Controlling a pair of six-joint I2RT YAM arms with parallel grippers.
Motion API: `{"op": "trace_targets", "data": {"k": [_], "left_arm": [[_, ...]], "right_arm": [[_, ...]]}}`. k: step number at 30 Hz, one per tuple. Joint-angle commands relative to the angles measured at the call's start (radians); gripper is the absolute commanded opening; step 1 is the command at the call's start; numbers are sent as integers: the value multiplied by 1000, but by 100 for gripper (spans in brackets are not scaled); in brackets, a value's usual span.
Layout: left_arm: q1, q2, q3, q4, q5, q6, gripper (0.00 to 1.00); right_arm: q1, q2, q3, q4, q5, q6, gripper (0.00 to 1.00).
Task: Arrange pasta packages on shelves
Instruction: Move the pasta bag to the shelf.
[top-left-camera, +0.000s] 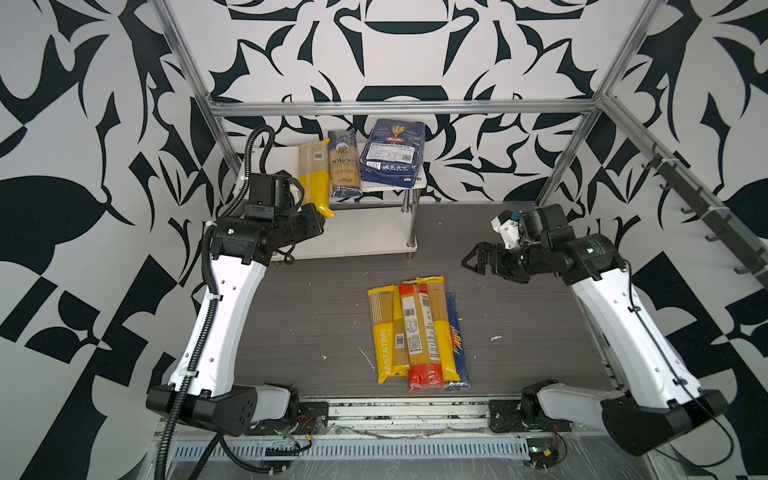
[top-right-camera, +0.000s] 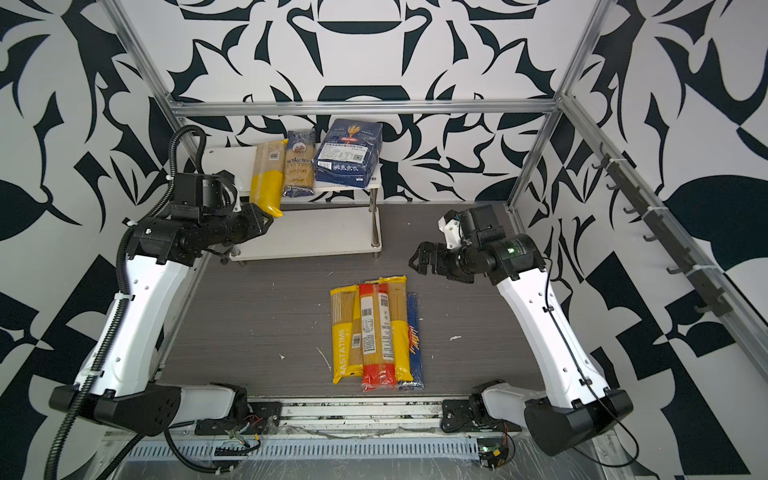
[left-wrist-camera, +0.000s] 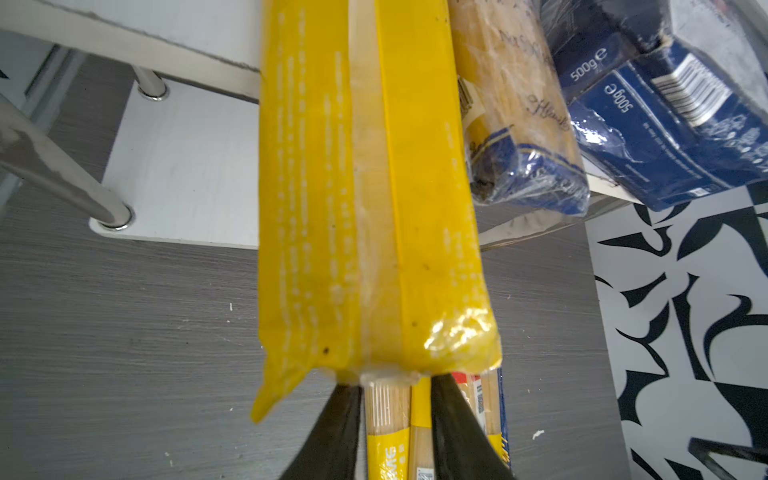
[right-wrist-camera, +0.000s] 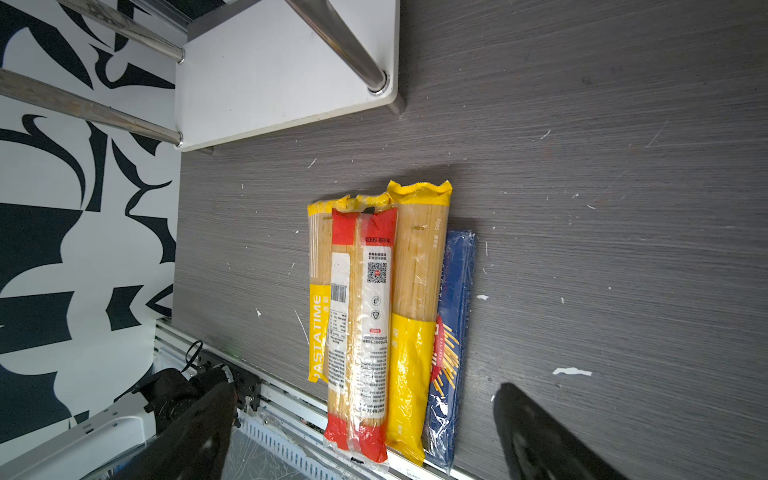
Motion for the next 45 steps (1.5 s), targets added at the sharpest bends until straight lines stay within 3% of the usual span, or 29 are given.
{"op": "trace_targets", "data": {"k": [1,18,29,34,36,41,45], "left_arm": [[6,20,57,-5,-63,69,31],[61,168,210,-19,-37,143,31],[59,176,274,-62,39,111,69],[19,54,144,-41,-6,84,84],[3,-22,49,0,-24,62,96],[-52,-157,-108,31,-31,-34,97],[-216,-199,-214,40,-138,-152,100]], "right_arm": [[2,-14,3,-11,28,-11,100],[-3,24,24,17,50,-1,100],[-6,29,20,25,40,4,100],[-6,22,9,-4,34,-13,100],[-6,19,-5,-9,32,-19,100],[-6,-1,-25,-13,22,-24,100],[-6,-24,-40,-22,5,-24,100]]}}
